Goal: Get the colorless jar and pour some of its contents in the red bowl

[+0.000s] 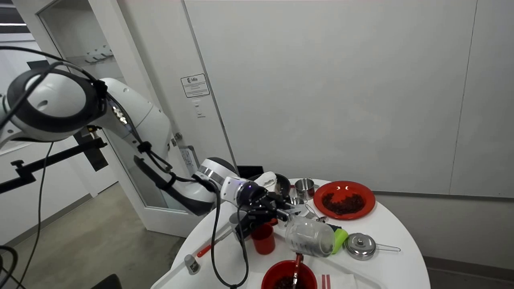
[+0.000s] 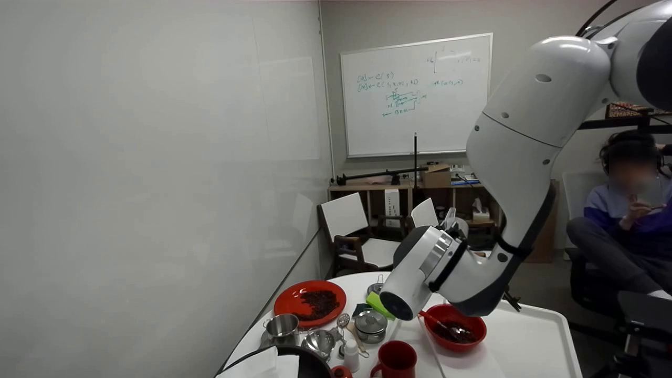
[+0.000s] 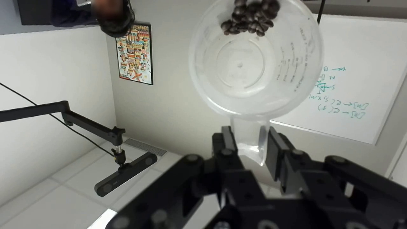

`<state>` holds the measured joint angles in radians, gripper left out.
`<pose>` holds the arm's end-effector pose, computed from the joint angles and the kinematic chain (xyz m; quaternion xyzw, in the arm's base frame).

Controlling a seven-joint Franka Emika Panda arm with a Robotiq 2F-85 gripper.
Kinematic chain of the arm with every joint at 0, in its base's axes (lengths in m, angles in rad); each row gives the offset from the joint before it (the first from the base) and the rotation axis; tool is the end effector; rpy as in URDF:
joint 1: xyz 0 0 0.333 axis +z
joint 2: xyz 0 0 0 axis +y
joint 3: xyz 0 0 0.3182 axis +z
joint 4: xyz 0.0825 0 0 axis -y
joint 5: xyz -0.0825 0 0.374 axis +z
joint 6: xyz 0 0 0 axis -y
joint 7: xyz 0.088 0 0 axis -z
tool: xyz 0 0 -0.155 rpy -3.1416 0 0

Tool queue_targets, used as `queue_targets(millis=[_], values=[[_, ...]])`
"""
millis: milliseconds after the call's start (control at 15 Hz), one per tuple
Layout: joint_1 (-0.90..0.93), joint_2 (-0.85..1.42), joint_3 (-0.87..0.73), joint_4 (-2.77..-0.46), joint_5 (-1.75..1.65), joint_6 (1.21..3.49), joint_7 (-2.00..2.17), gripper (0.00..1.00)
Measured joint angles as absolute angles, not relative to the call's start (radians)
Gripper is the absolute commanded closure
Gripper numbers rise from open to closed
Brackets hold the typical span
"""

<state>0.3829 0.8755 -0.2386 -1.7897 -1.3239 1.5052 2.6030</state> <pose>0.5762 -0.0666 0.1318 0.4683 -0.4701 0.5183 0.5396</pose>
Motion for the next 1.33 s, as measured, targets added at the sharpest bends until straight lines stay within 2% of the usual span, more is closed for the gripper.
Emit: queue_targets(millis=[600, 1333], values=[[0.161, 0.870, 0.005, -1.789, -1.317, 1.558, 2.556, 0.89], [0.028, 0.810, 0.088, -1.812, -1.139, 1.931, 2.282, 0.89]])
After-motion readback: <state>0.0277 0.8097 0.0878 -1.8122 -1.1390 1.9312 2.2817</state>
